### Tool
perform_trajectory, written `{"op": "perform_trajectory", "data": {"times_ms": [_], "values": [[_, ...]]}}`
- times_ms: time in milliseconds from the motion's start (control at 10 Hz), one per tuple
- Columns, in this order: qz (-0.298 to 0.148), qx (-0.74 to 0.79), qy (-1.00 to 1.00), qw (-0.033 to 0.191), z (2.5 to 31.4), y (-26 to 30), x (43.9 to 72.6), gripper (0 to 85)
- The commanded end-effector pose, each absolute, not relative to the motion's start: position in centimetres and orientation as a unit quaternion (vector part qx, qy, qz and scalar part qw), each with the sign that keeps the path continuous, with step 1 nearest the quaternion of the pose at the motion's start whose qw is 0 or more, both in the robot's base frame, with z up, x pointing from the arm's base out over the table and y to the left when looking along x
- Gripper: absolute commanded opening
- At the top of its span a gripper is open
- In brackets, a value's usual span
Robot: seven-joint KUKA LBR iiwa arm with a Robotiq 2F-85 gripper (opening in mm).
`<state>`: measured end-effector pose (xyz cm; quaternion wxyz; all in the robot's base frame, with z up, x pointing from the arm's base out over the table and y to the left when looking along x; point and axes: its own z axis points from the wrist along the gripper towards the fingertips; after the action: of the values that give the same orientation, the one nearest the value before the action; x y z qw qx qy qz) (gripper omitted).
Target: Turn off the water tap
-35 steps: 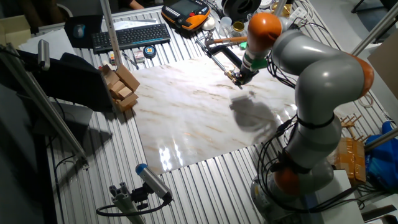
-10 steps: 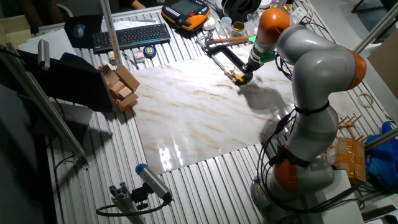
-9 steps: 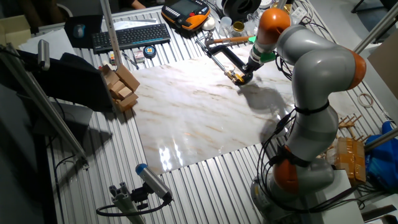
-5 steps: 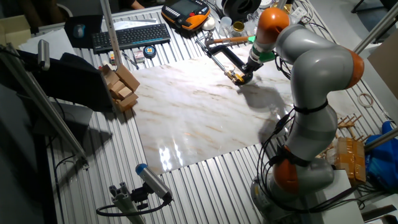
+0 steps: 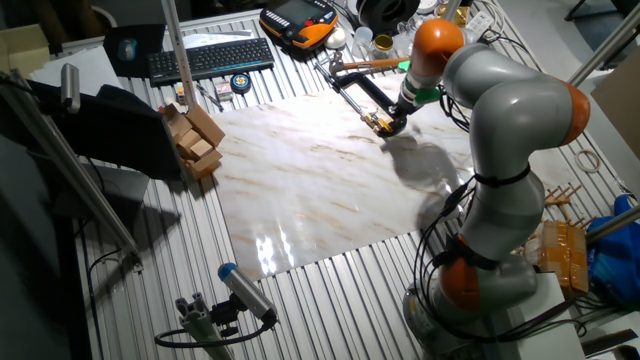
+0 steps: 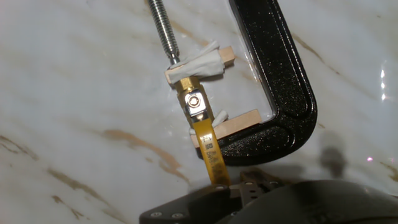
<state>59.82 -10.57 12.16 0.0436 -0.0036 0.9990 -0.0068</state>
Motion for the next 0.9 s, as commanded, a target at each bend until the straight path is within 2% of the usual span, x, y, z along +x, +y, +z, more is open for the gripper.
{"op": "perform_trajectory", "data": {"times_ms": [0, 400, 800], "values": [[-0.008, -0.004, 0.999, 0.045, 12.2, -10.6, 59.8, 0.0], [-0.012, -0.008, 0.999, 0.048, 12.5, -10.0, 59.9, 0.0], [0.002, -0.014, 0.999, 0.050, 11.4, -10.4, 60.0, 0.0]]}}
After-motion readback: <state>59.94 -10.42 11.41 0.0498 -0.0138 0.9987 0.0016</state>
